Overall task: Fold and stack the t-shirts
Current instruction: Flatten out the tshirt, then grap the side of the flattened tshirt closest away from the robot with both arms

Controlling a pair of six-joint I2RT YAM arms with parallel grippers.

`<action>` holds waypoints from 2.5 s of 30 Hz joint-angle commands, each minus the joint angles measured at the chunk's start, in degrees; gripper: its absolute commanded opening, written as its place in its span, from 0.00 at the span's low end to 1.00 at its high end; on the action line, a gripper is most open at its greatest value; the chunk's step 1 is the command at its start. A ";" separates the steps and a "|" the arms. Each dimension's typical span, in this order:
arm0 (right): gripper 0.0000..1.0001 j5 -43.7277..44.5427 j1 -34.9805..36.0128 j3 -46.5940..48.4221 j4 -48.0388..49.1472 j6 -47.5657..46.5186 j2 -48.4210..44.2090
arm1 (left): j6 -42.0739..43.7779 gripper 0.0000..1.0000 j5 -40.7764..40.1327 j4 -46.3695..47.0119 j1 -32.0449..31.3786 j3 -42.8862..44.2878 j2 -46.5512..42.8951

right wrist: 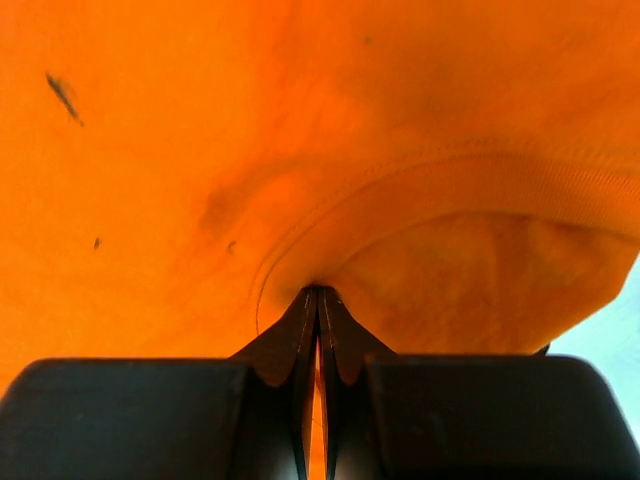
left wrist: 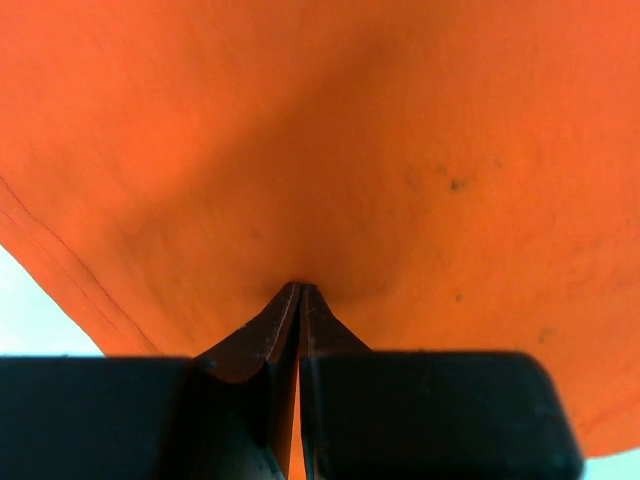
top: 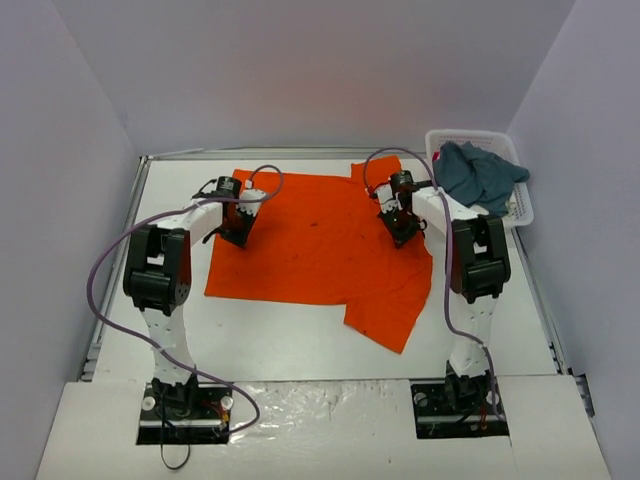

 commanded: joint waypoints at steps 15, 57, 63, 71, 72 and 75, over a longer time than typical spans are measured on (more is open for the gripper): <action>0.00 2.38 -1.59 18.25 -5.36 -0.84 14.94 | -1.46 0.02 2.04 -8.51 2.81 17.15 13.72; 0.41 -8.78 -2.73 -14.34 -9.32 -5.50 -28.39 | 30.62 0.36 -18.78 10.12 -6.24 -44.80 -51.56; 0.41 -7.72 -3.26 -13.99 -8.80 -4.88 -24.44 | 32.19 0.46 -18.17 12.58 -6.42 -49.55 -55.44; 0.43 -6.14 -3.53 -13.81 -8.45 -4.53 -21.62 | 35.19 0.48 -20.97 20.13 -6.59 -54.38 -53.33; 0.43 -6.14 -3.53 -14.16 -8.44 -4.62 -21.44 | 35.36 0.48 -21.33 22.32 -6.59 -55.35 -53.59; 0.43 -6.05 -3.53 -14.34 -8.18 -4.62 -21.44 | 35.28 0.48 -23.44 27.24 -6.59 -57.11 -53.77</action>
